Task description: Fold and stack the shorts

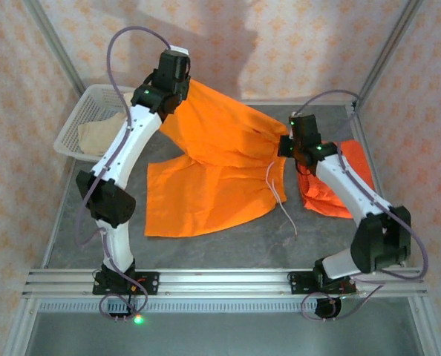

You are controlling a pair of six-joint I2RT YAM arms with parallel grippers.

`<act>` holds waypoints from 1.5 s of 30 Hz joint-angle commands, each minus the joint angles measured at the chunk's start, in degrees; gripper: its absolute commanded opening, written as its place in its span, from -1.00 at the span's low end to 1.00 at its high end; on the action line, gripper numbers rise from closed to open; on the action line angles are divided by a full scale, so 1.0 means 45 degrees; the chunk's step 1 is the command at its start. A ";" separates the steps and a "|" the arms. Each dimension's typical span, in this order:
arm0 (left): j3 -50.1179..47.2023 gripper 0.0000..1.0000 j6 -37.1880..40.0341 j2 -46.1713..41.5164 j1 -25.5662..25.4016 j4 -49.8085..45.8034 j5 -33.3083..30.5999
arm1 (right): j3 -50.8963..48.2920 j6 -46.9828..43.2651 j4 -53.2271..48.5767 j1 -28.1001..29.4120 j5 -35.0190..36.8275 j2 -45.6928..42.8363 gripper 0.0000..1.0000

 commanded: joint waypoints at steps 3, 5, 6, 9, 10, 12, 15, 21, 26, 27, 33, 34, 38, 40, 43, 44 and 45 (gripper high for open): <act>-0.0254 -1.00 0.0297 0.0208 0.0192 0.2034 -0.0769 | 0.0729 -0.1414 0.1442 -0.0523 -0.0047 0.0741 -0.95; -0.0703 -1.00 0.0423 0.0050 0.0190 0.2497 -0.0792 | 0.0801 -0.1572 0.1575 -0.0754 -0.0124 0.0833 -0.93; -0.0964 -1.00 0.0437 -0.0103 0.0190 0.2699 -0.0815 | 0.0814 -0.1670 0.1577 -0.0835 -0.0187 0.0842 -0.92; -0.1983 -1.00 0.0658 -0.0930 0.0199 0.3298 -0.0857 | 0.0726 -0.2092 0.1499 -0.0911 -0.0279 0.0608 -0.90; -0.2503 -1.00 0.0739 -0.1276 0.0208 0.3492 -0.0934 | 0.0642 -0.2242 0.1478 -0.0902 -0.0388 0.0446 -0.90; -0.3583 -1.00 0.0830 -0.1984 0.0190 0.3825 -0.1094 | 0.0289 -0.2447 0.1518 -0.0907 -0.0589 0.0038 -0.90; -0.5506 -1.00 0.0820 -0.3185 0.0195 0.4357 -0.1340 | -0.0423 -0.2665 0.1572 -0.0906 -0.0880 -0.0572 -0.90; -0.8957 -1.00 0.0027 -0.5195 0.0200 0.4839 -0.1835 | -0.2092 -0.3299 0.2021 -0.0901 -0.1318 -0.1554 -0.89; -1.1135 -1.00 -0.1491 -0.6566 0.0180 0.4351 -0.1778 | -0.2779 -0.3883 0.2045 -0.0902 -0.1178 -0.1959 -0.87; -1.1633 -1.00 -0.1826 -0.6852 0.0156 0.4277 -0.1760 | -0.2859 -0.4030 0.1990 -0.0901 -0.1210 -0.1973 -0.87; -1.4092 -1.00 -0.2961 -0.8343 -0.0280 0.4179 -0.1839 | -0.3158 -0.4387 0.1399 -0.0902 -0.1522 -0.2010 -0.87; -1.4412 -1.00 -0.3054 -0.8535 -0.0394 0.4088 -0.1975 | -0.3208 -0.4421 0.1257 -0.0901 -0.1574 -0.2048 -0.87; -1.5339 -1.00 -0.3406 -0.9215 -0.0756 0.3611 -0.2598 | -0.3430 -0.4563 0.0832 -0.0866 -0.1567 -0.2233 -0.87; -1.5787 -1.00 -0.3641 -0.9575 -0.0890 0.3356 -0.2821 | -0.3564 -0.4656 0.0579 -0.0812 -0.1551 -0.2346 -0.86; -1.6502 -1.00 -0.3926 -1.0151 -0.1184 0.3128 -0.3039 | -0.3801 -0.4683 0.0287 -0.0670 -0.1425 -0.2631 -0.85; -1.6695 -1.00 -0.4006 -1.0309 -0.1285 0.3044 -0.3095 | -0.3887 -0.4699 0.0252 -0.0625 -0.1382 -0.2751 -0.84; -1.6830 -1.00 -0.4223 -1.0493 -0.1384 0.2803 -0.3186 | -0.4011 -0.4703 0.0198 -0.0557 -0.1309 -0.2904 -0.84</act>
